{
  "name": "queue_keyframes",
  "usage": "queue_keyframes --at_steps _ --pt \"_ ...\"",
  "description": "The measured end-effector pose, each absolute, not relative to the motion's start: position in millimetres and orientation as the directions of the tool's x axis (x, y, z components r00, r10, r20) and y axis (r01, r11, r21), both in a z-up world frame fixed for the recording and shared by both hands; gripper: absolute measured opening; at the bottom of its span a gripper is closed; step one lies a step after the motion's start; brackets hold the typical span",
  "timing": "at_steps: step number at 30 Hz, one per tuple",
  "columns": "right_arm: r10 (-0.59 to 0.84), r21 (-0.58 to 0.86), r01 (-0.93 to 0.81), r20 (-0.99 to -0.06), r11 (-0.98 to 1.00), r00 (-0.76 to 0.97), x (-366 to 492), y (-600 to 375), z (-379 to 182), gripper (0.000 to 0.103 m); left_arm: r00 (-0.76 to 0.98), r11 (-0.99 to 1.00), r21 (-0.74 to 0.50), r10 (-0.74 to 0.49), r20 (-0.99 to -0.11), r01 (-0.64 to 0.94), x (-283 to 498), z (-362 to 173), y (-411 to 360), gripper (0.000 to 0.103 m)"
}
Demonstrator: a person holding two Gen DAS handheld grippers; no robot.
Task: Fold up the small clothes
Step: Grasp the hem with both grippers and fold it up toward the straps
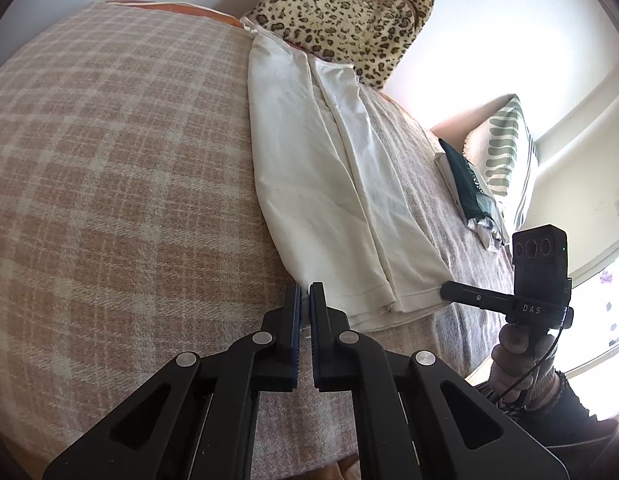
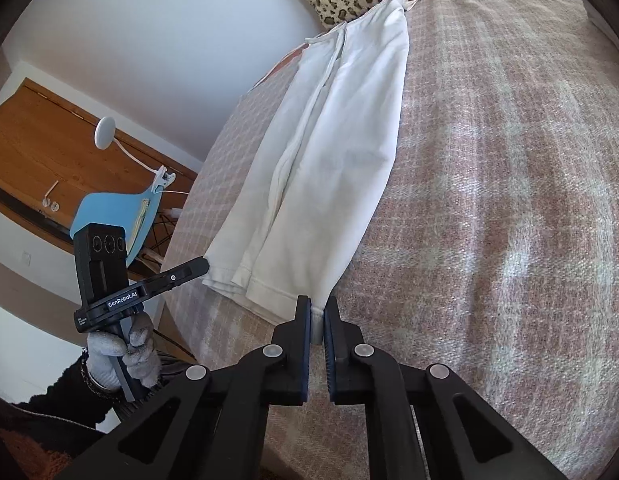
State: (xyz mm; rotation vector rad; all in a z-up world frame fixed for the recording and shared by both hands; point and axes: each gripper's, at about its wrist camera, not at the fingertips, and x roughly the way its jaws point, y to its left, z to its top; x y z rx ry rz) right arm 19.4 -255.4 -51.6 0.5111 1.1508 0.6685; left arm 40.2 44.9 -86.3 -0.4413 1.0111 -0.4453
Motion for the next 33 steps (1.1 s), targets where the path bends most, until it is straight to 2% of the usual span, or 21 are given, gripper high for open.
queue_keyframes --at_steps 7,14,23,33 --pt "0.758 0.733 -0.211 -0.589 0.647 0.279 29 -268 -35 0.004 0.495 0.810 -0.562 -0.562 -0.663 0.167 54 -65 43 0.003" --pt "0.759 0.738 -0.212 -0.568 0.641 0.319 48 -276 -15 0.004 0.548 0.819 -0.547 -0.542 -0.637 0.174 80 -44 45 0.002" --pt "0.718 0.688 -0.227 -0.607 0.689 0.341 95 -268 5 0.004 0.574 0.843 -0.512 -0.505 -0.645 0.167 120 -36 40 0.002" --pt "0.671 0.670 -0.148 -0.649 0.728 0.359 150 -268 -23 0.004 0.571 0.855 -0.506 -0.474 -0.671 0.115 166 -56 44 0.002"
